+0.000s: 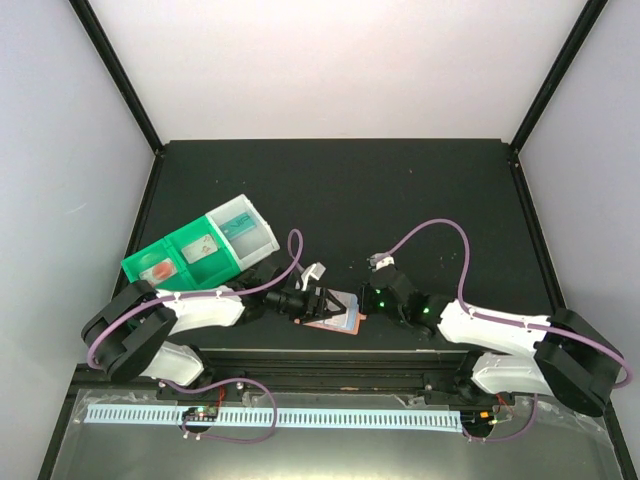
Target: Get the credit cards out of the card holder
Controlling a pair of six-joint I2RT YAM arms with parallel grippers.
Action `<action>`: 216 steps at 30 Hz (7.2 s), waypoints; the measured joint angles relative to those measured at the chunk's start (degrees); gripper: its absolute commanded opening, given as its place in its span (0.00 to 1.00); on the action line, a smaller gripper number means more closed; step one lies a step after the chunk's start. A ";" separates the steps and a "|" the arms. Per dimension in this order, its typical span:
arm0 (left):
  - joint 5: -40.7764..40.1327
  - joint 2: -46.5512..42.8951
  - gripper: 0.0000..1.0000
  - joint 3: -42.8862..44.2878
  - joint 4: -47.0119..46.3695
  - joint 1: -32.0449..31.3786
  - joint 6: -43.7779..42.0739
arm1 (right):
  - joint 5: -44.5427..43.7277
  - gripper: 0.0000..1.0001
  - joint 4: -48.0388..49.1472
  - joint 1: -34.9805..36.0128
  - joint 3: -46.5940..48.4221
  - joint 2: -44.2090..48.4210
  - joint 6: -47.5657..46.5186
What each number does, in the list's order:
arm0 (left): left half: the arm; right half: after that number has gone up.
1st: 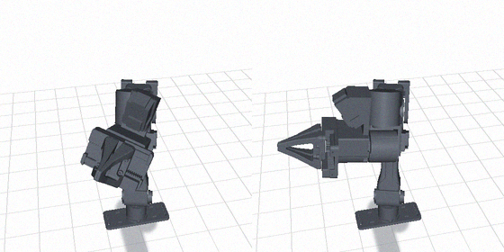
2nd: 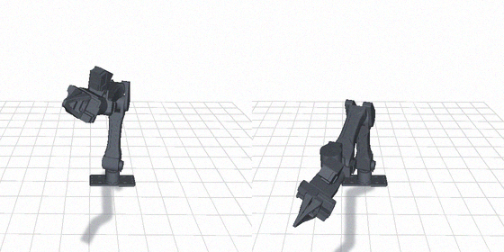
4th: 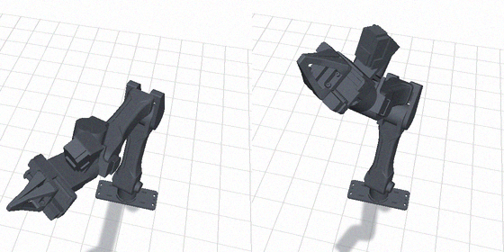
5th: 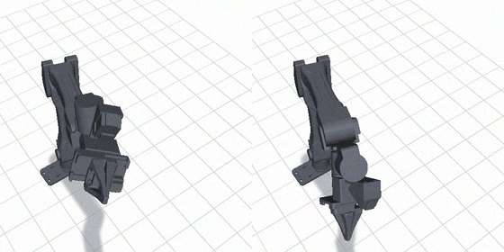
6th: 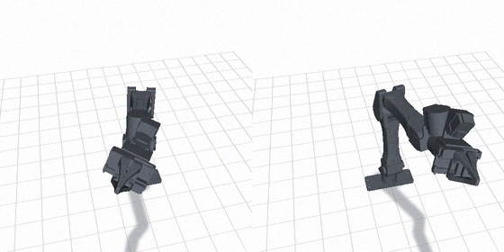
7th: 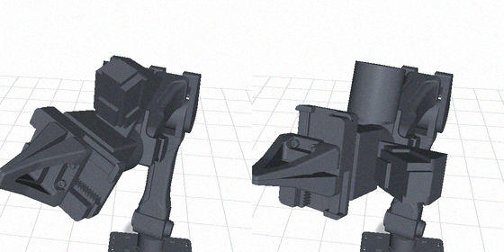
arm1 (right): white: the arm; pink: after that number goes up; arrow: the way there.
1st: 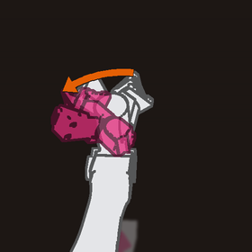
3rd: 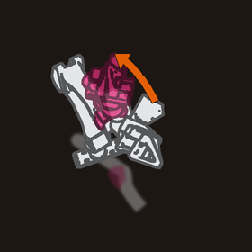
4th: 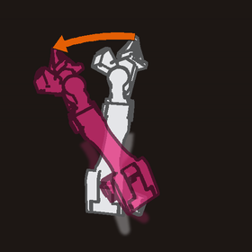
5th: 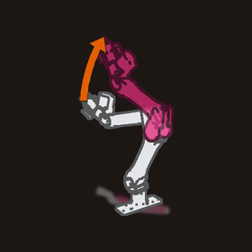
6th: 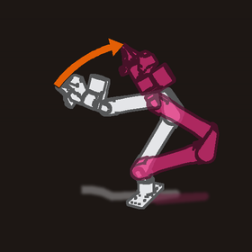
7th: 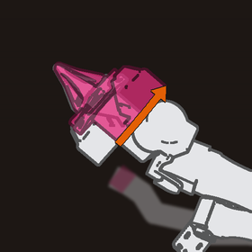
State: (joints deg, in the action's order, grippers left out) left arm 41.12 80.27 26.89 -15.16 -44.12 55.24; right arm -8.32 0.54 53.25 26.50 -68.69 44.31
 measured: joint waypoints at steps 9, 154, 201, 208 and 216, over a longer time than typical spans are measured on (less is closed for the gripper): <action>-2.60 -0.79 0.66 0.04 1.97 0.07 -0.68 | 1.51 0.12 0.22 0.00 0.00 0.35 0.61; 0.98 -37.27 0.77 7.23 26.84 10.88 -9.90 | 50.07 0.01 17.70 -12.52 0.44 15.93 9.22; -9.68 -35.47 0.02 -6.78 -9.88 11.06 19.87 | 30.34 0.11 41.51 -9.88 -1.11 3.34 33.68; -10.67 -38.64 0.02 -6.64 -3.45 13.53 15.87 | 29.75 0.38 38.47 -9.88 -3.63 4.31 30.45; -6.62 -40.33 0.02 -3.28 10.69 22.36 8.98 | 28.74 0.82 31.87 -9.88 -4.90 10.75 25.24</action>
State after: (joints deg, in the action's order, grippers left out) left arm 34.50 39.94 23.62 -4.47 -21.76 64.23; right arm 20.43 32.40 43.38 21.61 -57.93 69.56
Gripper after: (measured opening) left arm 0.018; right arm 0.714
